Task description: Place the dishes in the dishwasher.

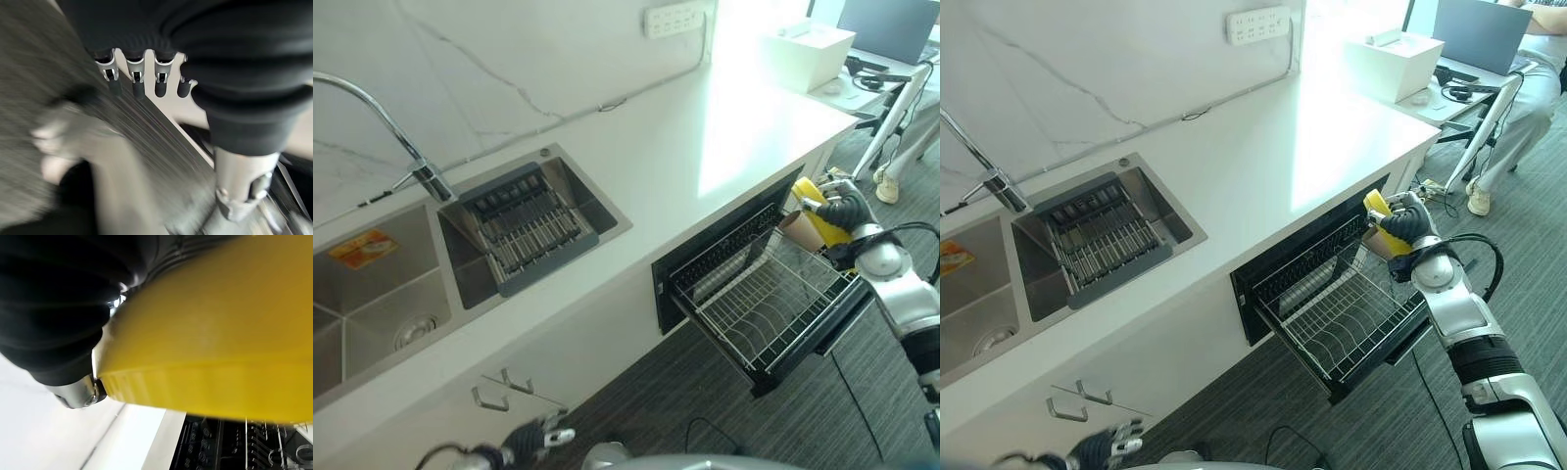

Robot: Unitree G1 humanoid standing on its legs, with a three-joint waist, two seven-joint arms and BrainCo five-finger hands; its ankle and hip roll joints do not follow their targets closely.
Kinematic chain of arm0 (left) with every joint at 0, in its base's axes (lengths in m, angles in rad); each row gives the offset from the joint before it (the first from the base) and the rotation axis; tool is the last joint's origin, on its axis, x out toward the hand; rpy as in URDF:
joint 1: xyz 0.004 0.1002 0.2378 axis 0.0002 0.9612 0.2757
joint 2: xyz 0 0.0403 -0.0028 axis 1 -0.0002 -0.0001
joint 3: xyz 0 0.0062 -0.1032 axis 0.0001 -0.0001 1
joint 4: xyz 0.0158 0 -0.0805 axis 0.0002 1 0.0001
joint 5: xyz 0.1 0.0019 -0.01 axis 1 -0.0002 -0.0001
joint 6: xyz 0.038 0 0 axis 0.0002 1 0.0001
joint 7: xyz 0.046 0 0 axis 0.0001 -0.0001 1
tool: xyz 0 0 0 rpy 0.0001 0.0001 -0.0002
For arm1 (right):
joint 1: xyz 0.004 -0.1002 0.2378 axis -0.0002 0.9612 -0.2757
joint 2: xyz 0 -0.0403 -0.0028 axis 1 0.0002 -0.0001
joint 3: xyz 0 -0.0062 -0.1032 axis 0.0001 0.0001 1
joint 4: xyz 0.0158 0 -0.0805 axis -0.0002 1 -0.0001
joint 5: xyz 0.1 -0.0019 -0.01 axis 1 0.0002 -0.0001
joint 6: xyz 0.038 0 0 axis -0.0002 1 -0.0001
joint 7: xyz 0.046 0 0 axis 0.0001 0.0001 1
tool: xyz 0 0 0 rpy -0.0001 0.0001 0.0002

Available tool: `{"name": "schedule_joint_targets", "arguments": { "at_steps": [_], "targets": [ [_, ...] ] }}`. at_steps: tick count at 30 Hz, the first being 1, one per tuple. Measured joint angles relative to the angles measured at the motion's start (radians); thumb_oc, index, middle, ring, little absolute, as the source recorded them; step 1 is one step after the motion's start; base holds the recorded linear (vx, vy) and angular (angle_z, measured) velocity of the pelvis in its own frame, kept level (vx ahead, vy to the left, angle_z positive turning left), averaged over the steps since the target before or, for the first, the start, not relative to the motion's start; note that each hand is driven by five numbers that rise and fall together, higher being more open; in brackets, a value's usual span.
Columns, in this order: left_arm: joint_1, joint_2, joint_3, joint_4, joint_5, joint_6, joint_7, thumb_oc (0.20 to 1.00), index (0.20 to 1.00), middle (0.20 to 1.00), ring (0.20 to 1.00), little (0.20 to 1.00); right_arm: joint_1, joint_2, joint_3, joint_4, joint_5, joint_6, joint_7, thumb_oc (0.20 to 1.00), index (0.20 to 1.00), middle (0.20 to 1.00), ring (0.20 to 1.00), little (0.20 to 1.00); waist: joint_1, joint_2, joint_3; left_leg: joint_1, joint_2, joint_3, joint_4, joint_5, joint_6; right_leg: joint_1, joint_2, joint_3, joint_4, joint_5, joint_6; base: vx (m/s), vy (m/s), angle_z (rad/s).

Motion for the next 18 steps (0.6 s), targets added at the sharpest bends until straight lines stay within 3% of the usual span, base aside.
{"name": "schedule_joint_targets", "arguments": {
  "at_steps": [8, 18],
  "targets": [
    [0.02, -0.051, 0.037, 0.028, 0.042, -0.069, 0.071, 1.0, 1.0, 1.0, 1.0, 1.0, -0.001, -0.002, 0.0, -0.001, -0.036, 0.003, 0.038, 0.2, 0.2, 0.2, 0.2, 0.2, 0.029, -0.009, 0.009, -0.001, -0.001, -0.017, 0.002, -0.001, 0.001, -0.001, -0.001, -0.021, 0.019, -0.016, 0.003, 0.0, -0.019, 0.07],
    [-0.019, -0.05, 0.043, -0.002, 0.04, -0.09, 0.099, 1.0, 1.0, 1.0, 1.0, 1.0, -0.001, -0.004, 0.001, 0.042, -0.099, 0.001, 0.037, 0.2, 0.2, 0.2, 0.2, 0.2, 0.03, 0.007, 0.076, -0.043, 0.003, -0.04, 0.056, -0.013, 0.001, -0.039, -0.016, -0.028, 0.103, -0.05, -0.002, -0.03, 0.002, 0.04]
  ]
}}
